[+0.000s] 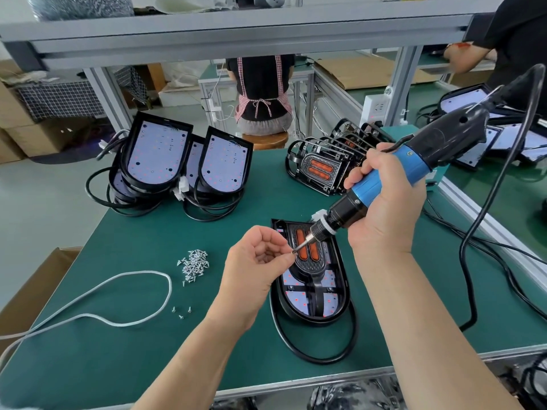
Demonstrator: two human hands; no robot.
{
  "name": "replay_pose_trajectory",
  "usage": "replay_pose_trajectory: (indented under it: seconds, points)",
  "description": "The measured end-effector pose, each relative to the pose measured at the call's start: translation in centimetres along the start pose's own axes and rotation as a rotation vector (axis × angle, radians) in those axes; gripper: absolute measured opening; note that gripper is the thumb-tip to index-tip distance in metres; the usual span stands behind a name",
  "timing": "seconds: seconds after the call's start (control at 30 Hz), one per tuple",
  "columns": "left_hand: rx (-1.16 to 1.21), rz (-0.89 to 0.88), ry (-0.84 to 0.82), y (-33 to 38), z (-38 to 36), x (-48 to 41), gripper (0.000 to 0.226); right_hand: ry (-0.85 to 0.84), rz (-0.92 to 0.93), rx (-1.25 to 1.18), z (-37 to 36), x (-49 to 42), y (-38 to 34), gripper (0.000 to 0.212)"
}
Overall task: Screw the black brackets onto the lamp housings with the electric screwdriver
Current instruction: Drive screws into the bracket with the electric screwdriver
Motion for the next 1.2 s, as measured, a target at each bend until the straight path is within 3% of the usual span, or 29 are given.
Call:
replay_pose_trajectory:
  seconds: [0.53, 0.63, 0.73, 0.8, 1.2]
  points:
    - [-0.464, -0.107, 0.129, 1.3, 0.3, 0.5, 0.035, 0.026, 0.016, 0.055, 0.1, -1.3, 0.6, 0.017]
    - [-0.484, 0.055, 0.221, -0.3, 1.7, 0.2, 0.037, -0.008, 0.028, 0.07, -0.4, -2.5, 0.7, 0.018]
    - [-0.394, 0.363, 0.139, -3.5, 1.3, -0.7, 0.068, -0.034, 0.049, 0.121, -1.1, -4.1, 1.1, 0.019]
    - [-0.408, 0.475, 0.081, -4.5, 0.6, -1.3, 0.077, -0.057, 0.043, 0.171, -1.7, -4.9, 1.8, 0.02]
    - [-0.292, 0.551, 0.079, -5.9, 0.0, -2.3, 0.059, -0.173, -0.058, 0.313, -3.6, -5.8, 7.1, 0.02]
Point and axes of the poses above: each hand's wrist, its own x-axis away from the middle knuckle, its own z-axis out of the back of the hand, y = z × x, the point moved 8 cm from there along -x, towards the middle knuckle, and after that the axes turned 13 degrees about -y, right-handed, at the moved point
